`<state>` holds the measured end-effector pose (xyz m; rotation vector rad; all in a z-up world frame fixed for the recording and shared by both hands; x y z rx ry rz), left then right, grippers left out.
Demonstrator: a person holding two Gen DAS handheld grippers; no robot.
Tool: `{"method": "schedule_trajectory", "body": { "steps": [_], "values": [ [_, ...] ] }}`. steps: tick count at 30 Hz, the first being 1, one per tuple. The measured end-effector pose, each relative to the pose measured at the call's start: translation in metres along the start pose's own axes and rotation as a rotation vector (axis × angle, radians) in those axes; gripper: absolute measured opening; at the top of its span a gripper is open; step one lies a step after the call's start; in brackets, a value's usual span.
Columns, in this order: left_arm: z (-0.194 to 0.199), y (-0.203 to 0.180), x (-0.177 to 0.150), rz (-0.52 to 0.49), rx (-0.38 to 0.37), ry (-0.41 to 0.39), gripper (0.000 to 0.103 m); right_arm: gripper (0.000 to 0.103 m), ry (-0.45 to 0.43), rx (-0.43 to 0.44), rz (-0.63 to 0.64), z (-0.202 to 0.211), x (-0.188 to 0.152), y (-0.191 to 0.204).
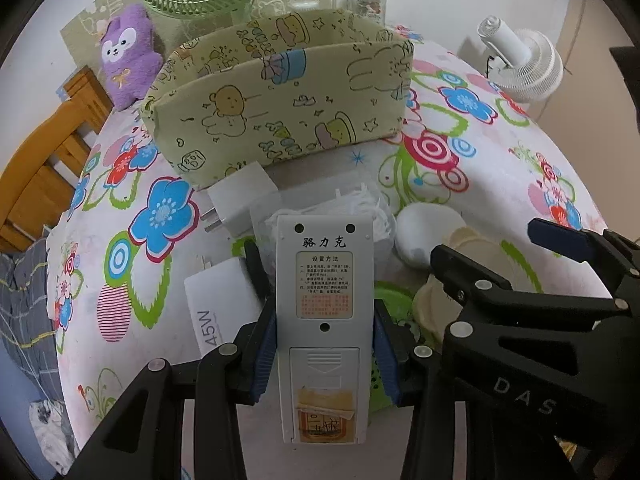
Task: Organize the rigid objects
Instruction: 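Grasp the round cream bear-print disc with the right tool while the left holds the device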
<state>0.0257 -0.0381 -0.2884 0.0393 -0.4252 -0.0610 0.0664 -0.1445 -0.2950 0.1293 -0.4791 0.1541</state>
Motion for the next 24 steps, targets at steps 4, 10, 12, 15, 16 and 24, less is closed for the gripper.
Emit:
{"method": "schedule_trajectory", "body": {
  "steps": [4,10,12,15,16,24],
  "values": [
    [0.001,0.002,-0.004,-0.017,-0.004,0.005,0.045,0.101,0.008,-0.001,-0.012,-0.001,-0.005,0.0],
    [0.004,0.006,-0.01,-0.033,-0.006,0.01,0.045,0.102,0.025,0.002,-0.022,-0.001,-0.011,0.007],
    [0.005,0.006,-0.011,-0.049,-0.001,0.004,0.045,0.103,0.03,0.005,-0.03,-0.002,-0.013,0.009],
    [0.005,0.005,-0.013,-0.065,-0.001,-0.007,0.045,0.103,0.046,0.003,-0.056,-0.009,-0.015,0.013],
    [0.005,0.005,-0.012,-0.069,0.002,-0.008,0.045,0.103,0.053,0.012,-0.07,-0.012,-0.015,0.016],
    [0.003,0.002,-0.012,-0.075,0.011,-0.025,0.045,0.087,0.037,0.022,-0.111,-0.013,-0.016,0.027]
  ]
}}
Point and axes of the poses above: each gripper's, at about its wrist camera, not at the fingertips, and z roughly against the way its jaws point, y to its left, x to its top, the point moved 5 cm from there along -z, roughly the way its jaws point, and after that the axes turned 1 degree about z, right-handed, at the moved point
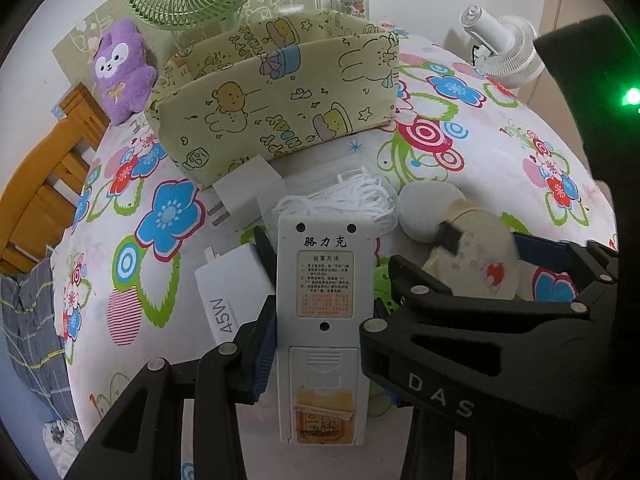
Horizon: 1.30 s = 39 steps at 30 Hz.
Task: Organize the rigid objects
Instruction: 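Grasp the round cream bear-print disc with the right tool while the left holds the device, then carry the device and the disc with both tools over the fabric box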
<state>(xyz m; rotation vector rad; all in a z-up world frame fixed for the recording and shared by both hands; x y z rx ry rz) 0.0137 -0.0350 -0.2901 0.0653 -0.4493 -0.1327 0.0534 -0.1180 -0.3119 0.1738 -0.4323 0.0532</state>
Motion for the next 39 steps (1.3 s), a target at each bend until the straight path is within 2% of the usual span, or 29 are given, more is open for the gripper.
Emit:
{"method": "schedule_trajectory", "body": {
  "steps": [3,8,17,39],
  "values": [
    [-0.001,0.0,0.002,0.023,-0.027,0.004,0.045,0.076,-0.01,-0.012,-0.001,0.004,0.003,0.002],
    [-0.003,0.0,0.005,0.068,-0.056,0.022,0.045,0.076,-0.016,-0.035,-0.013,0.005,0.005,-0.005],
    [0.013,-0.002,0.022,0.082,-0.055,-0.022,0.045,0.076,-0.062,-0.039,0.007,0.025,0.022,-0.008],
    [0.07,0.007,0.072,0.175,-0.005,-0.118,0.045,0.076,-0.159,0.001,0.097,0.083,0.082,0.002]
  ]
}}
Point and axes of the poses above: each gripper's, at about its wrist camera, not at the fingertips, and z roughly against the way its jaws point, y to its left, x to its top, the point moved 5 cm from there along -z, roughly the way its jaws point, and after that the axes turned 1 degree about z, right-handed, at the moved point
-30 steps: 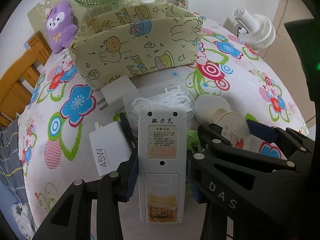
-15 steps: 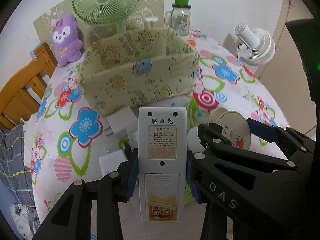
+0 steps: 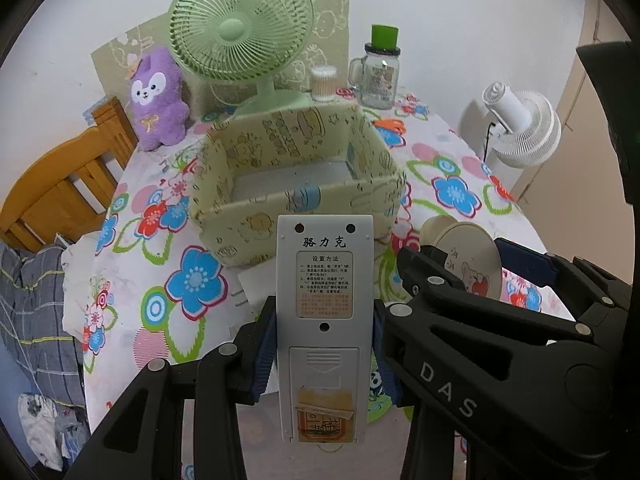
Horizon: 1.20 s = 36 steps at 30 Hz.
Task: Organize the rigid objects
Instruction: 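Carry the device and the disc with both tools over the fabric box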
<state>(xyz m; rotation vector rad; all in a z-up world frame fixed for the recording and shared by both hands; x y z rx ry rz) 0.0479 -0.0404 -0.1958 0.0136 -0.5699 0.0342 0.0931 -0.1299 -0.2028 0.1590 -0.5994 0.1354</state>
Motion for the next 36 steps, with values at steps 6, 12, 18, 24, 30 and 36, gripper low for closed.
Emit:
{"method": "schedule_trajectory", "body": {
  "steps": [6,12,18,24,30,36],
  "values": [
    [0.017,0.003,0.014,0.038,0.022,-0.037,0.045,0.076,-0.034,0.017,0.036,0.016,0.019,0.005],
    [0.033,0.01,0.029,0.082,0.046,-0.073,0.045,0.076,-0.076,0.039,0.074,0.032,0.038,0.013],
    [0.045,0.012,0.043,0.104,0.055,-0.098,0.045,0.076,-0.091,0.072,0.086,0.045,0.055,0.02],
    [0.054,0.015,0.055,0.131,0.057,-0.128,0.045,0.076,-0.116,0.083,0.126,0.056,0.068,0.027],
    [0.05,0.022,0.063,0.168,0.057,-0.117,0.045,0.076,-0.111,0.102,0.131,0.05,0.079,0.032],
    [0.038,0.029,0.073,0.177,0.066,-0.106,0.045,0.076,-0.098,0.107,0.142,0.035,0.091,0.037]
  ]
}}
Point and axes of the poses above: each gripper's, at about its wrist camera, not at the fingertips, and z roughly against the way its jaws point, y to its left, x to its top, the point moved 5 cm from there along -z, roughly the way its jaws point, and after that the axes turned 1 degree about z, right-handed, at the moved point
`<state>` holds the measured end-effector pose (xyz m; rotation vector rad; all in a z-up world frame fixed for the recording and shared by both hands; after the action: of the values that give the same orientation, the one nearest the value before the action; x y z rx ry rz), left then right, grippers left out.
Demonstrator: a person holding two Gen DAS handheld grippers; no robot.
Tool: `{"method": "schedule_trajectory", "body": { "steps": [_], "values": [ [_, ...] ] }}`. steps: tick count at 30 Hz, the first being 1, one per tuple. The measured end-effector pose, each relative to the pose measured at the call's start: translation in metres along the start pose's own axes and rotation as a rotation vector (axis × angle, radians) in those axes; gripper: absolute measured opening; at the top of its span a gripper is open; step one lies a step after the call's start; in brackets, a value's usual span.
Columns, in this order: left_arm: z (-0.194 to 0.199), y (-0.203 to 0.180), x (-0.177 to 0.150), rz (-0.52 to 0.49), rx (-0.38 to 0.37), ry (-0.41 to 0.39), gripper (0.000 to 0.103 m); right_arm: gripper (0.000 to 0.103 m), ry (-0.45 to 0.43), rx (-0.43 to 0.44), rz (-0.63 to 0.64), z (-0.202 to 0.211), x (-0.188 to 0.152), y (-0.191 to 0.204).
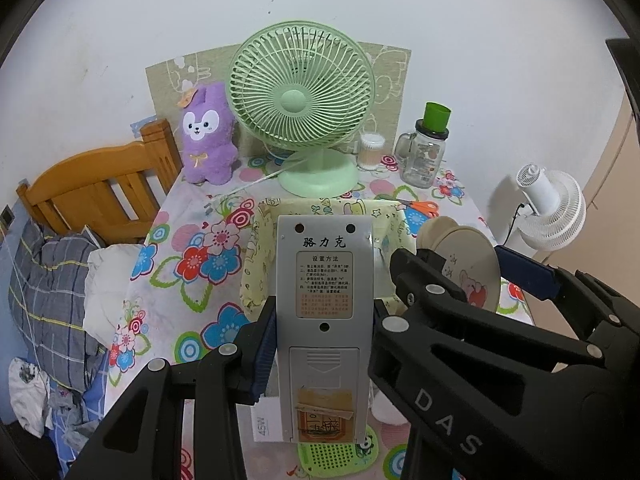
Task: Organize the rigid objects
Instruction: 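Carry the device and the disc with both tools over the fabric box, then lower both items into the fabric box and open both tools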
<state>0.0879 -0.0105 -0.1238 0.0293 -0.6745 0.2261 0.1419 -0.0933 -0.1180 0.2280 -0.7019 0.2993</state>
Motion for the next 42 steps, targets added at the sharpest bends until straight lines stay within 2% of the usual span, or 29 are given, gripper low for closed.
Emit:
{"method": "schedule_trajectory", "body": {
  "steps": [28,42],
  "values": [
    [-0.086,0.021,0.052,0.008,0.044,0.033,0.045,0.077,0.042,0.014,-0.018,-0.094,0.049,0.0],
    [-0.146,0.033,0.056,0.006,0.071,0.12,0.045,0.077,0.111,-0.02,-0.004,-0.15,0.055,-0.005]
  ]
}}
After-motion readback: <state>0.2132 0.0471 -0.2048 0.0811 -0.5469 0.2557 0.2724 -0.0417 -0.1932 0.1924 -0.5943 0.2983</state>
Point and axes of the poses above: each gripper's, at about its wrist camera, not at the fingertips, and z roughly against the way its jaws point, y to its left, x to its top, the point moved 5 cm from there along -z, roughly the way its jaws point, and after that the axes turned 1 degree about z, right-handed, at the moved point
